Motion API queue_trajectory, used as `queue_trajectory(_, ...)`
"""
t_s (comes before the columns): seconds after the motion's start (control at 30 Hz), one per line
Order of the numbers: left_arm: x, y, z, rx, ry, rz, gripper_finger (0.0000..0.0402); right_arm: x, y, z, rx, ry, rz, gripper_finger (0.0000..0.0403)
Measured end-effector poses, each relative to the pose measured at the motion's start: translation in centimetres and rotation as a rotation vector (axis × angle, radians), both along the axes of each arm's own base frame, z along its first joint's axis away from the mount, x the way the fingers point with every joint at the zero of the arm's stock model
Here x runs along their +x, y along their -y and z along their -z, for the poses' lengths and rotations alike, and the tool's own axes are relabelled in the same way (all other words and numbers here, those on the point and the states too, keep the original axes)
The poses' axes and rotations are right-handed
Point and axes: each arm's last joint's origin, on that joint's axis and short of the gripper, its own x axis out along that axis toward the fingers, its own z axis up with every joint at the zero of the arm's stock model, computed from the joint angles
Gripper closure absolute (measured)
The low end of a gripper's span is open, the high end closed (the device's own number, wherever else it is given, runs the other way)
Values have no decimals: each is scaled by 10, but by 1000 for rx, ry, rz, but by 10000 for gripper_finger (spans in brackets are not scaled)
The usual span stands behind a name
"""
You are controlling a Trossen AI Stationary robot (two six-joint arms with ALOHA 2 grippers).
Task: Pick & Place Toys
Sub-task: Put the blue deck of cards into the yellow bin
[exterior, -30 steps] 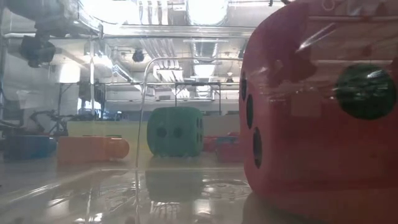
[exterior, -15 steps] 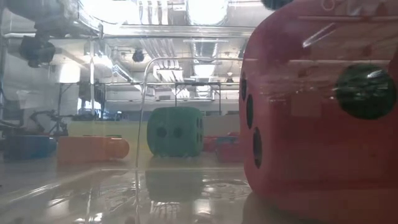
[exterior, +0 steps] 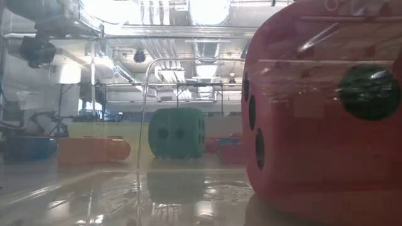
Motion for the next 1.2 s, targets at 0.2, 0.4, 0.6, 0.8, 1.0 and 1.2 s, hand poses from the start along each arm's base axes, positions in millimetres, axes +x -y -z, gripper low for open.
queue_trajectory(0.2,0,0,0,0,0,0,373,-2,-2,0,2,9,-51,174)
queue_trajectory(0.4,0,0,0,0,0,0,373,-3,-6,9,66,-14,45,174)
queue_trajectory(0.6,0,0,0,0,0,0,373,-3,-13,26,117,-16,166,174)
queue_trajectory(0.8,0,0,0,0,0,0,373,-12,-22,44,118,-12,187,172)
queue_trajectory(1.0,0,0,0,0,0,0,373,-27,-17,57,115,-16,181,109)
queue_trajectory(1.2,0,0,0,0,0,0,373,-38,-10,77,147,-19,184,10)
